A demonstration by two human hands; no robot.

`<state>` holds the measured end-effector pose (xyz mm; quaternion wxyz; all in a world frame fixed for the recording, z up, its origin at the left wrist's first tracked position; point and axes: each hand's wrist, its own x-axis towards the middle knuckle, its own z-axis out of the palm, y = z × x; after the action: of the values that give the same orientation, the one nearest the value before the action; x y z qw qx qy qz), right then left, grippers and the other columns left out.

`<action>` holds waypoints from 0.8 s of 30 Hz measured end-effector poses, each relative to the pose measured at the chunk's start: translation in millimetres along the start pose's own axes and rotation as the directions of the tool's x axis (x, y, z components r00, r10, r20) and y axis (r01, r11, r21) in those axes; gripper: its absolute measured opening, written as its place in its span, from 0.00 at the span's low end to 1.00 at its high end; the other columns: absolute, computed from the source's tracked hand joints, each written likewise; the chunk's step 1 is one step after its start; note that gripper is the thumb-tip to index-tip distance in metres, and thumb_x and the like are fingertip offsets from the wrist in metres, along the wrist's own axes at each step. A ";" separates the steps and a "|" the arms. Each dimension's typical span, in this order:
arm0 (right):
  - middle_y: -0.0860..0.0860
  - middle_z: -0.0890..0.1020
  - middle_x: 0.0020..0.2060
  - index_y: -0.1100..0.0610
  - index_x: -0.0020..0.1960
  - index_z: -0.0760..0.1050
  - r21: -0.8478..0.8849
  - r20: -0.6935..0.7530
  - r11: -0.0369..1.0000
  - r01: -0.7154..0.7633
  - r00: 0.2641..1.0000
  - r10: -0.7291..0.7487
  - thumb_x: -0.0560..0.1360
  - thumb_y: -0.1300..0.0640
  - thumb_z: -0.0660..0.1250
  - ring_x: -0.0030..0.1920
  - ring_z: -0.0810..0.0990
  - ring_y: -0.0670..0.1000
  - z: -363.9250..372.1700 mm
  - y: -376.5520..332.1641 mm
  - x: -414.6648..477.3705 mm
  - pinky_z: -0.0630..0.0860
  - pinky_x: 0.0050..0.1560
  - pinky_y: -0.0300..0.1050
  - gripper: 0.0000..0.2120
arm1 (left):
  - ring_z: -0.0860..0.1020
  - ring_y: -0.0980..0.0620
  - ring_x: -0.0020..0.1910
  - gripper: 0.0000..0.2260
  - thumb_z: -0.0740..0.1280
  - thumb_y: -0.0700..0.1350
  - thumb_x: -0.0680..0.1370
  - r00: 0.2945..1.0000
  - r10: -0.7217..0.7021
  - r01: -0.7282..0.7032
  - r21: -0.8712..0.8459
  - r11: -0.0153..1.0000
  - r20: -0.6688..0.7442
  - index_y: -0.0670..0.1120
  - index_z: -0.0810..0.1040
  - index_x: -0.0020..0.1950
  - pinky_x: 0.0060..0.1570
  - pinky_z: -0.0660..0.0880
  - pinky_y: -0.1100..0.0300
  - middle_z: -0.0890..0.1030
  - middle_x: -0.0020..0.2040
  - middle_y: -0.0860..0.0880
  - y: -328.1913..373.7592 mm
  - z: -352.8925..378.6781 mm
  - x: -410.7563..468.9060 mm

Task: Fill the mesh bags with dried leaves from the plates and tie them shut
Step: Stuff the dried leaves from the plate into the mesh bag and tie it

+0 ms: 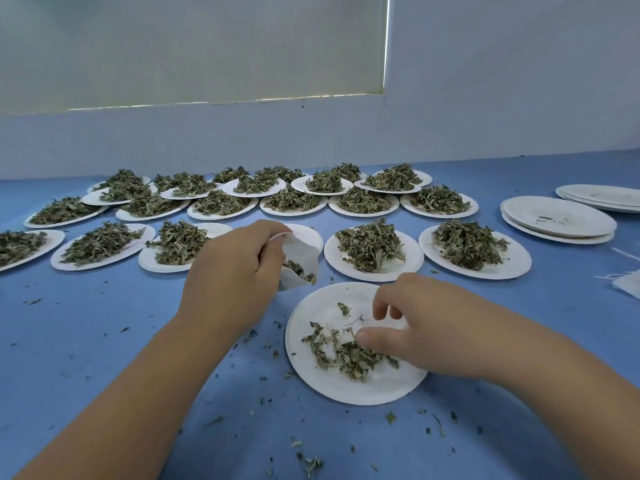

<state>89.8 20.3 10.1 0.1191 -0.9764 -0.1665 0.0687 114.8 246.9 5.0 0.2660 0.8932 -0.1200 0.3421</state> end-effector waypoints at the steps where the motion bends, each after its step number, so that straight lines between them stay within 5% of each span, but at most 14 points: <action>1: 0.40 0.70 0.50 0.42 0.54 0.70 -0.005 0.008 1.000 -0.003 1.000 0.003 0.70 0.28 0.58 0.49 0.74 0.43 0.2 -0.6 -1.6 0.74 0.51 0.43 0.22 | 0.71 0.60 0.28 0.09 0.61 0.44 0.80 1.000 -0.019 0.019 -0.029 0.999 -0.006 0.51 0.82 0.53 0.25 0.61 0.67 0.71 0.26 0.59 -0.6 -1.9 -2.0; 9: 0.39 0.74 0.46 0.42 0.52 0.74 0.083 -0.023 0.994 0.076 0.997 -0.075 0.72 0.33 0.62 0.44 0.74 0.39 10.1 -10.8 0.1 0.74 0.47 0.39 0.16 | 0.71 0.63 0.28 0.09 0.62 0.44 0.80 0.999 -0.038 0.039 -0.074 0.996 0.017 0.51 0.82 0.53 0.25 0.60 0.68 0.71 0.24 0.60 -3.0 -3.2 -6.6; 16: 0.35 0.67 0.51 0.35 0.67 0.65 0.086 0.064 0.969 0.234 0.969 -0.239 0.72 0.33 0.64 0.49 0.70 0.37 17.9 -13.7 1.5 0.71 0.51 0.39 0.25 | 0.72 0.63 0.28 0.08 0.62 0.43 0.80 0.998 -0.009 0.016 -0.123 0.992 0.057 0.51 0.81 0.53 0.26 0.61 0.69 0.74 0.29 0.65 -4.7 5.4 -11.9; 24: 0.39 0.74 0.49 0.42 0.57 0.80 0.108 -0.024 0.950 0.294 0.956 -0.293 0.75 0.48 0.69 0.47 0.72 0.37 17.4 -18.1 4.4 0.70 0.48 0.35 0.11 | 0.71 0.62 0.27 0.08 0.63 0.44 0.80 0.997 -0.010 0.020 -0.121 0.992 0.082 0.51 0.81 0.51 0.26 0.63 0.63 0.72 0.26 0.59 -3.2 14.7 -13.5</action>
<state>85.3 42.1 -2.4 0.1826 -0.9329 -0.3054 0.0558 114.2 241.9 -14.6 0.3174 0.8895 -0.1444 0.2953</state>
